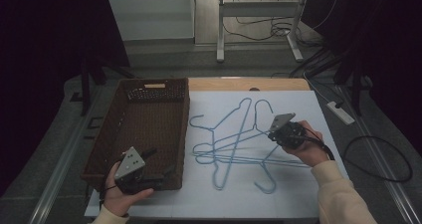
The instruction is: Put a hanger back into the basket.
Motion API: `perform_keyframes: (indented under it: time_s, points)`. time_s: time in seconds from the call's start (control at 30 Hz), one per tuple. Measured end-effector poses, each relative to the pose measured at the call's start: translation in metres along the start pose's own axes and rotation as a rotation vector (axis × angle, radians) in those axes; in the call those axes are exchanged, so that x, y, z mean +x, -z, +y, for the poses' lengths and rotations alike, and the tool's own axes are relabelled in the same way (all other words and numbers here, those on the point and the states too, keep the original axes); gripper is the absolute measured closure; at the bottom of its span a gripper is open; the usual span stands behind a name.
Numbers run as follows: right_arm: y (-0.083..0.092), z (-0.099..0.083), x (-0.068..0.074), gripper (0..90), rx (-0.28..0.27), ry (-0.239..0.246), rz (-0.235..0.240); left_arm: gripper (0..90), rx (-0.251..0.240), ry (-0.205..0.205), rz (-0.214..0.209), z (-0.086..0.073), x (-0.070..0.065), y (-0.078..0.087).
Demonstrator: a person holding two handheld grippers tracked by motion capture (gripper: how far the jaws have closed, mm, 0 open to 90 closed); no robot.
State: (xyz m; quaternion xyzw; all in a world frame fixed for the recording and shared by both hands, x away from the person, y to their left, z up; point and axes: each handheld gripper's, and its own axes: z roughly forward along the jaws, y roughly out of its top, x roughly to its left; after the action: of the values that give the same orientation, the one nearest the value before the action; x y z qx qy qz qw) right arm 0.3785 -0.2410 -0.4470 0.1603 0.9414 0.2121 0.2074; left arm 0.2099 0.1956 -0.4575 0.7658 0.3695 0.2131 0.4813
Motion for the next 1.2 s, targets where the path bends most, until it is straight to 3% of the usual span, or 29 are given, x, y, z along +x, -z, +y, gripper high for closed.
perform_keyframes:
  time_s: [0.17,0.4,0.6,0.67,0.97,1.2]
  points:
    - [0.006,-0.005,0.005,88.0,-0.031,-0.007,0.012,18.8,0.007,-0.010,-0.003,0.006,-0.003,0.000]
    - [0.009,-0.012,0.008,88.0,-0.055,-0.015,0.016,19.5,0.023,0.008,-0.017,0.021,-0.007,-0.004]
    - [0.008,-0.011,0.010,88.0,-0.059,-0.013,0.021,19.7,0.060,-0.017,-0.076,0.047,-0.012,-0.016]
    - [0.008,-0.011,0.010,88.0,-0.059,-0.012,0.020,20.0,0.064,-0.019,-0.085,0.050,-0.013,-0.017]
    - [0.009,-0.009,0.011,88.0,-0.067,-0.013,0.021,20.0,0.089,-0.029,-0.176,0.080,-0.022,-0.048]
    - [0.010,-0.008,0.011,88.0,-0.070,-0.008,0.022,20.8,0.101,-0.026,-0.197,0.096,-0.026,-0.069]
